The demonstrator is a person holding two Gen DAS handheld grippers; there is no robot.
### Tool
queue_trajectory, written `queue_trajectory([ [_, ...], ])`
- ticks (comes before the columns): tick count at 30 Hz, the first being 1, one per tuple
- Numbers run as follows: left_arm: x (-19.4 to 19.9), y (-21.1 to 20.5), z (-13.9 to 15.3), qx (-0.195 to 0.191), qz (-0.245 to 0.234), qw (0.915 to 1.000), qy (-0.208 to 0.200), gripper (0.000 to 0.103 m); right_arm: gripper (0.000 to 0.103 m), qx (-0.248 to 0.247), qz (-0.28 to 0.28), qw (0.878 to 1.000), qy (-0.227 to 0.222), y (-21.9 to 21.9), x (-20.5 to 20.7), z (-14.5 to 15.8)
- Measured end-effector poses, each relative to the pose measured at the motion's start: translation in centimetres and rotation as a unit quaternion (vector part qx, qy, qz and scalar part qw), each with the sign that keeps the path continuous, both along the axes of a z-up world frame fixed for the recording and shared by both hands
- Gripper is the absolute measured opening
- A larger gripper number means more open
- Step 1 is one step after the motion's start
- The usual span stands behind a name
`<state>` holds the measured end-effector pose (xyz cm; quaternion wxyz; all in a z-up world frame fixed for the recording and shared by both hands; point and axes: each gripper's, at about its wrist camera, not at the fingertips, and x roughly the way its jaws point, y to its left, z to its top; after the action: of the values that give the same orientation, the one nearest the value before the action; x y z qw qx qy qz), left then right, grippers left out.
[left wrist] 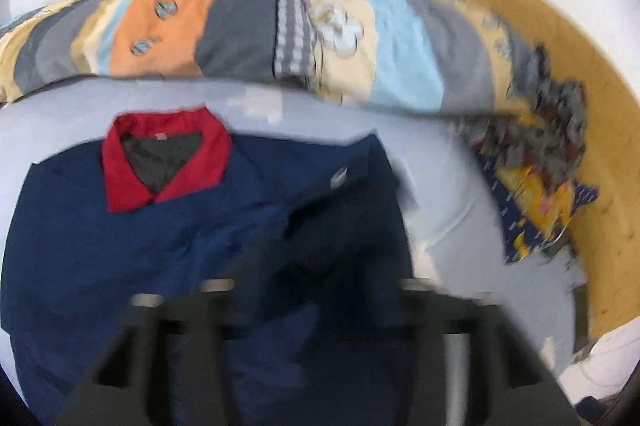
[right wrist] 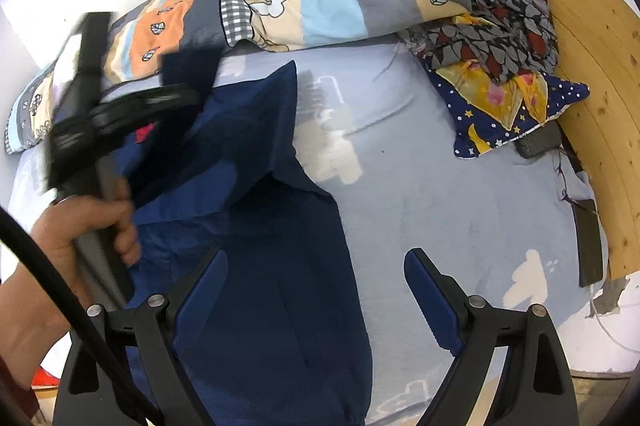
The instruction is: Fold large clothes
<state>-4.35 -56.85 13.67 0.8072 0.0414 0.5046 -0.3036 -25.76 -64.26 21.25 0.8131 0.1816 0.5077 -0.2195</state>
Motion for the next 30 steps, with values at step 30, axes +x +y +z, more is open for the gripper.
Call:
queue_trajectory([
  [30,8.9,32.2,-9.8,0.258,0.092,0.9600,-0.058,0.090,0.069,0.089,0.070,0.983,0.147,-4.2,18.3,-18.1],
])
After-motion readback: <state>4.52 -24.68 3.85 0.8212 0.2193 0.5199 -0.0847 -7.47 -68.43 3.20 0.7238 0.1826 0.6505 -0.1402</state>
